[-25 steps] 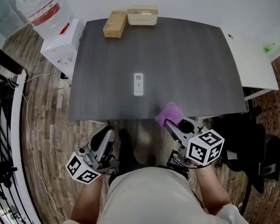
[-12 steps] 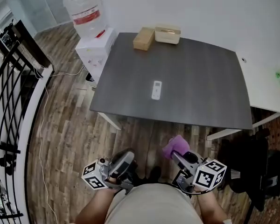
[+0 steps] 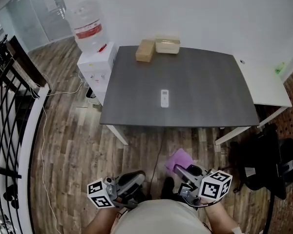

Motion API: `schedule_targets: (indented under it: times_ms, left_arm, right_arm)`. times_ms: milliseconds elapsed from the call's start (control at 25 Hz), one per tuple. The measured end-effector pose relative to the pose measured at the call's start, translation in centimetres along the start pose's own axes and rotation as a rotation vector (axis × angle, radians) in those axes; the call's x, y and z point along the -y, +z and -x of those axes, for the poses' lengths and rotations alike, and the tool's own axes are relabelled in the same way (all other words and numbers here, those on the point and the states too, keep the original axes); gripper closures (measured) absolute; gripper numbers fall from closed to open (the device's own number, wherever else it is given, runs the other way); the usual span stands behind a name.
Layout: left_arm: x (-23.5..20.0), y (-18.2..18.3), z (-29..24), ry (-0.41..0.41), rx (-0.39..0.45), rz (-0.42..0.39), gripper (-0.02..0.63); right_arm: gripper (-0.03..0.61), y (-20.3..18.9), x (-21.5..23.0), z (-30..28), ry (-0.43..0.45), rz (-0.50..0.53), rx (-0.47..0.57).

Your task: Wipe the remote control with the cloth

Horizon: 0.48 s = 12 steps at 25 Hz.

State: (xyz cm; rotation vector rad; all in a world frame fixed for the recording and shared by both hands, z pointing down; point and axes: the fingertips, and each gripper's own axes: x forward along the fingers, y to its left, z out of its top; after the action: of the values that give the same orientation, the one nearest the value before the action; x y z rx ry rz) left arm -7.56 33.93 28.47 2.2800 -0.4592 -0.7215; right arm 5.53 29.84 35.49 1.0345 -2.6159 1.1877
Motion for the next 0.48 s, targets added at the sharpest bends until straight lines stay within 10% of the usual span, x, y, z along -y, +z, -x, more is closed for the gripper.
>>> schedule_targets:
  times_ms: [480]
  left_arm:
    - [2.4,-2.1,7.4,-0.025,-0.039,0.090,0.592]
  right_arm:
    - [0.456,-4.8,-6.0,-0.3,-0.076,0.019,0.020]
